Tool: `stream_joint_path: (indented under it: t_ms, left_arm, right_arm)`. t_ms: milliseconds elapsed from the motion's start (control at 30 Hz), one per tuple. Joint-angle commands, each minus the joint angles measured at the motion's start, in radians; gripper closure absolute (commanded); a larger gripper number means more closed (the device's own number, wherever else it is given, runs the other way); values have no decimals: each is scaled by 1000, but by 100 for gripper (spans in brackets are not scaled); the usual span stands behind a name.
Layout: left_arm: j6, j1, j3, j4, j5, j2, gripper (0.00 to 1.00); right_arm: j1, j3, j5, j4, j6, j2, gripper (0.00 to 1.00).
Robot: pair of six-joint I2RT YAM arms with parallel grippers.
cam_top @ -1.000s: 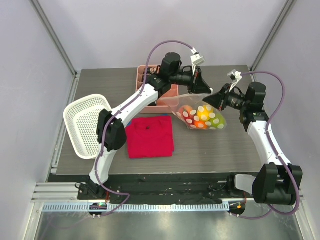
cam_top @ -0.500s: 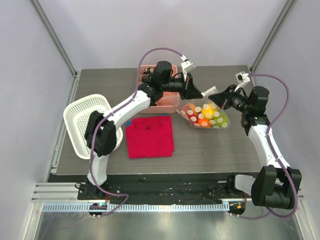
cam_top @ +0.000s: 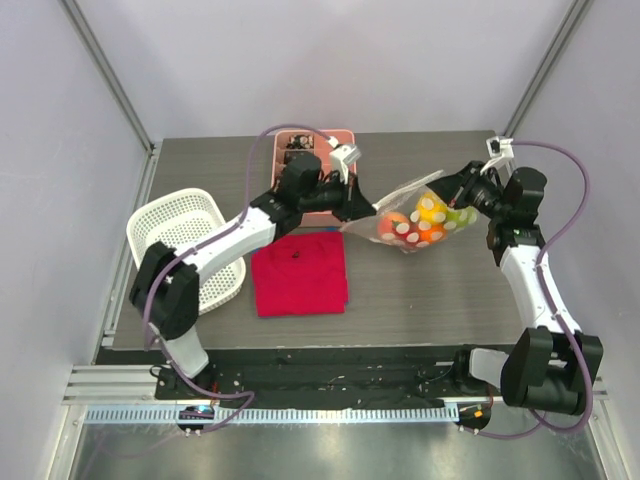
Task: Open the zip-top bag and remove the fake food
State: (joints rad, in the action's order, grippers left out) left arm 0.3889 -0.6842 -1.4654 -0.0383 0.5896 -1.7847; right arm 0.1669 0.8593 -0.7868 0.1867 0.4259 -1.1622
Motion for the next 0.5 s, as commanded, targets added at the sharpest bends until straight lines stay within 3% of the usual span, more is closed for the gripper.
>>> stream_joint_path:
  t_ms: [0, 233, 467]
  left_arm:
    - [87, -26, 246, -55, -252, 183, 100]
    - [71, -193, 402, -17, -350, 340, 100]
    - [76, -225, 511, 25, -373, 419, 100]
  right_arm:
    - [26, 98, 57, 75, 39, -59, 99]
    - [22, 107, -98, 184, 100, -145, 98]
    - [13, 107, -144, 194, 86, -177, 99]
